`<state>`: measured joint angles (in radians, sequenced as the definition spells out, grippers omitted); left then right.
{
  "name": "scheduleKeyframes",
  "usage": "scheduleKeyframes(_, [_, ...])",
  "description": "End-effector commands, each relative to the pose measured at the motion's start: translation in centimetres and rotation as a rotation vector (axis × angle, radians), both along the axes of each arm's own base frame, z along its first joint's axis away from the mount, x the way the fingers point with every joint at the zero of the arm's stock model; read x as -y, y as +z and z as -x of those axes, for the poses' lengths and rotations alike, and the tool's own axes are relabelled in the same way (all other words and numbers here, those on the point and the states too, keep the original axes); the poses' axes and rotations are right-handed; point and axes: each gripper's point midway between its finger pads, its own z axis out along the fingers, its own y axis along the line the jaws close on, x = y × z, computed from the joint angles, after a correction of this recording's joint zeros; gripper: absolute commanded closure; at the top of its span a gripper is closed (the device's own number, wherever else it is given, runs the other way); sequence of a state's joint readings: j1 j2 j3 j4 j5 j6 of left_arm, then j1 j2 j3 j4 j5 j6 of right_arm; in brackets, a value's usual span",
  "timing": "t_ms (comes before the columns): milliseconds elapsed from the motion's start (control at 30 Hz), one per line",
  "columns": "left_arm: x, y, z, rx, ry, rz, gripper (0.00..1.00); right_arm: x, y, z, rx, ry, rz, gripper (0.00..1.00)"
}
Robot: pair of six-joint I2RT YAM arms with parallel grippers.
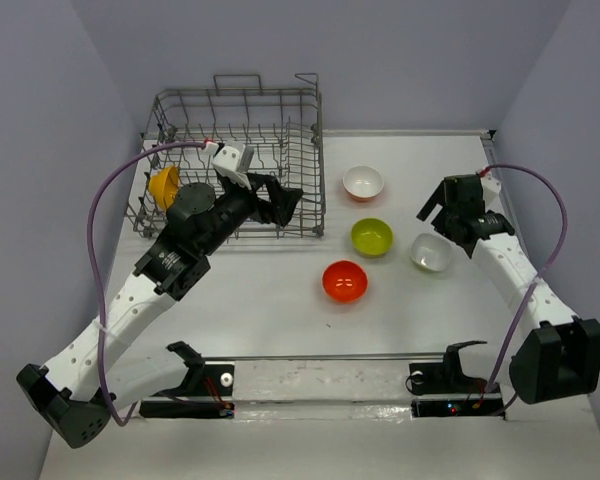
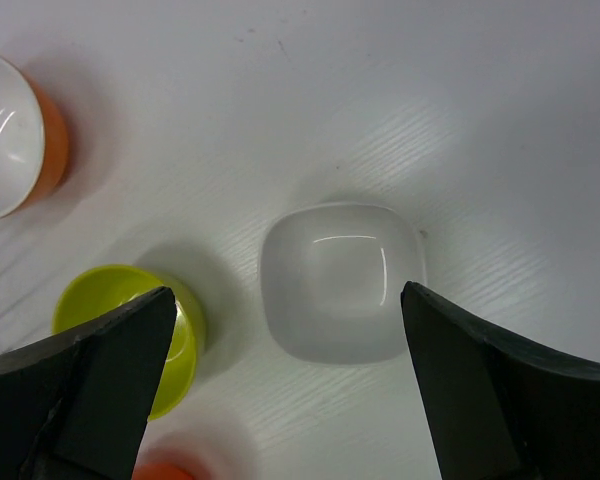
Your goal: Load the bowls into the dish rack
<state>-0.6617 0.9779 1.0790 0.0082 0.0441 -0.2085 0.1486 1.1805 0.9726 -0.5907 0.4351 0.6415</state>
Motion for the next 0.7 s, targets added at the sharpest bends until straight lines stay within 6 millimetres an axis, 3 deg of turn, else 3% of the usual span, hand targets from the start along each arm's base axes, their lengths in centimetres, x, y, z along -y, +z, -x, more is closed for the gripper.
scheduleKeyframes(0, [-0.4,2.5,0.4,0.079,0.009,0.076,0.01,-3.3,1.4,-5.2,0.075,0.121,-0.097,0.0])
scheduleKeyframes(33, [-0.4,2.4,0.2,0.072,0.018,0.073,0.01,-4.7,2.7,-6.8,0.099,0.174,-0.14,0.03])
scheduleKeyframes(67, [-0.5,2.2,0.1,0.061,0.026,0.071,0.01,-5.5,2.6,-7.8,0.089,0.203,-0.16,0.05])
scheduleKeyframes(100, [-0.4,1.7,-0.3,0.044,0.037,0.053,0.01,-6.5,0.7,-9.2,0.039,0.237,-0.19,0.12])
scheduleKeyframes(133, [-0.8,1.4,-0.8,0.038,0.069,0.044,0.01,-7.0,1.6,-10.7,0.063,0.251,-0.201,0.15])
scheduleKeyframes(167, [-0.9,1.2,-1.0,0.034,0.078,0.039,0.01,-7.4,1.3,-11.5,0.058,0.256,-0.212,0.18])
scheduleKeyframes(200, [-1.0,1.0,-1.2,0.022,0.095,0.039,0.01,-7.7,-0.4,-12.5,0.023,0.257,-0.218,0.2])
scheduleKeyframes(233, [-1.0,0.9,-1.3,0.02,0.098,0.037,0.01,-7.8,0.7,-13.0,0.05,0.258,-0.221,0.21])
scheduleKeyframes(267, [-1.0,0.8,-1.4,0.018,0.101,0.035,0.01,-7.9,-1.0,-13.8,0.014,0.256,-0.222,0.22])
scheduleKeyframes(300, [-1.2,0.8,-1.5,0.017,0.113,0.041,0.01,-8.2,-0.3,-14.8,0.035,0.259,-0.227,0.22])
scheduleKeyframes(500, [-1.7,0.6,-1.7,0.026,0.146,0.032,0.01,-10.0,-1.8,-18.1,0.019,0.299,-0.26,0.29])
scheduleKeyframes(533, [-1.8,0.5,-1.8,0.023,0.152,0.03,0.01,-10.0,-1.1,-18.8,0.039,0.298,-0.257,0.3])
scheduleKeyframes(567, [-1.7,0.3,-1.9,0.019,0.149,0.024,0.01,-10.0,-1.8,-19.3,0.028,0.295,-0.256,0.3])
scheduleKeyframes(667, [-1.5,0.1,-2.1,0.012,0.144,0.018,0.01,-10.5,-1.3,-20.5,0.045,0.311,-0.266,0.3])
